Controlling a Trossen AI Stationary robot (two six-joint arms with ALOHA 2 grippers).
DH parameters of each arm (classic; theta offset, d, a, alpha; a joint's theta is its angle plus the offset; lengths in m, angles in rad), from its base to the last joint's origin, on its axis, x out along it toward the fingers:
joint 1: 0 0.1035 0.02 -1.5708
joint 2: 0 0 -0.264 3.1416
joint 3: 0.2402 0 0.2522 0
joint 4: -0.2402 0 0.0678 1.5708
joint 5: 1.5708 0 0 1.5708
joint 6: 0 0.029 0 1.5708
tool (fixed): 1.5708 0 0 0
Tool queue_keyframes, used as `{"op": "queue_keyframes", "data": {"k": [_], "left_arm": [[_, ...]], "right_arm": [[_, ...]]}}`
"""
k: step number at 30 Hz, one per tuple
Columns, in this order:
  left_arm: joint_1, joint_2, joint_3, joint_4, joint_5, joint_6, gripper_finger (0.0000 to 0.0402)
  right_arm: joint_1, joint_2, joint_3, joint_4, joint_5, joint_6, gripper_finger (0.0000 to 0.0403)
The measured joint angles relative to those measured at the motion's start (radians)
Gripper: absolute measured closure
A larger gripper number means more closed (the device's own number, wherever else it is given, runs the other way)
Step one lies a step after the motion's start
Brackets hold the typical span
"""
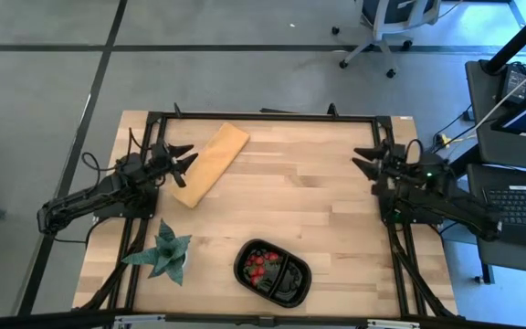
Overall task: Pick and placing Produce into tupperware
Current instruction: Return to Home Position
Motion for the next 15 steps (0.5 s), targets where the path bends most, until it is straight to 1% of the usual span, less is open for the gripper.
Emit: {"op": "queue_keyframes", "data": {"k": [2,10,11,15], "left_arm": [[0.0,0.0,0.0,0.0,0.0,-0.002,0.0235],[0.0,0.0,0.0,0.0,0.0,-0.002,0.0235],[0.0,0.0,0.0,0.0,0.0,-0.002,0.0235],[0.0,0.0,0.0,0.0,0.0,-0.002,0.0235]], "right_arm": [[0.0,0.0,-0.052,0.058,0.0,0.003,0.0214],[0.0,0.0,-0.241,0.404,0.0,0.026,0.0214],[0.0,0.0,-0.257,0.424,0.0,0.026,0.0214],[0.0,0.002,-0.255,0.416,0.001,0.026,0.0215]]}}
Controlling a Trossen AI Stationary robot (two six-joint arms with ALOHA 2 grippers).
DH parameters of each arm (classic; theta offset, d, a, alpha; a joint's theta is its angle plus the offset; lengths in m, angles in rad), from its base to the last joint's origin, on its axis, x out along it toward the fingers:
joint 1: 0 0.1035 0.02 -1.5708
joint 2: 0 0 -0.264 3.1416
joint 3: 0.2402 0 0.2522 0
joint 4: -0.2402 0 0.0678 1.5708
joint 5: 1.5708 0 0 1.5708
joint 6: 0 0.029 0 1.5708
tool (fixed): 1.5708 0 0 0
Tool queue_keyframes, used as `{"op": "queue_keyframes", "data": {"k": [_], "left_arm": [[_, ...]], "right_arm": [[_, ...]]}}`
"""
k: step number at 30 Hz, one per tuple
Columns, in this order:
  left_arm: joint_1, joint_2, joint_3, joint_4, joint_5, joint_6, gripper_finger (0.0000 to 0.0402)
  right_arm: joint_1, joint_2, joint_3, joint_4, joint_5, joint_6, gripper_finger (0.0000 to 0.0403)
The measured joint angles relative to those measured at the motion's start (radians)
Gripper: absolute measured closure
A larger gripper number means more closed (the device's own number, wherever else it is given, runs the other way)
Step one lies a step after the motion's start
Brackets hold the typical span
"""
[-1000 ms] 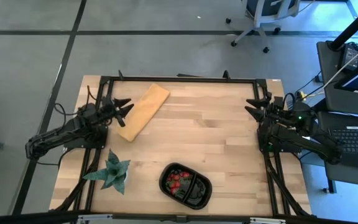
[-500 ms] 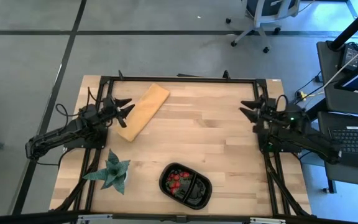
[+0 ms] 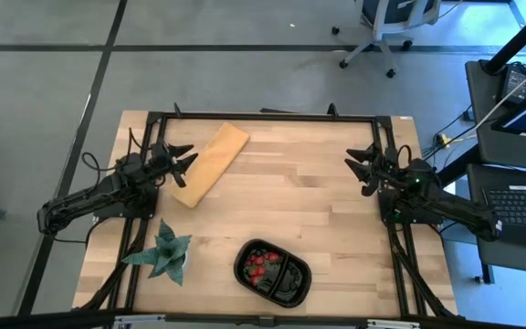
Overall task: Pick and placing Produce into tupperware
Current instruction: Return to Home Position
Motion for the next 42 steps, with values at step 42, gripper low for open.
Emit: {"op": "queue_keyframes", "data": {"k": [42], "left_arm": [[0.0,0.0,0.0,0.0,0.0,0.0,0.0235]], "right_arm": [[0.0,0.004,0.002,-0.228,-0.001,-0.001,0.0215]]}}
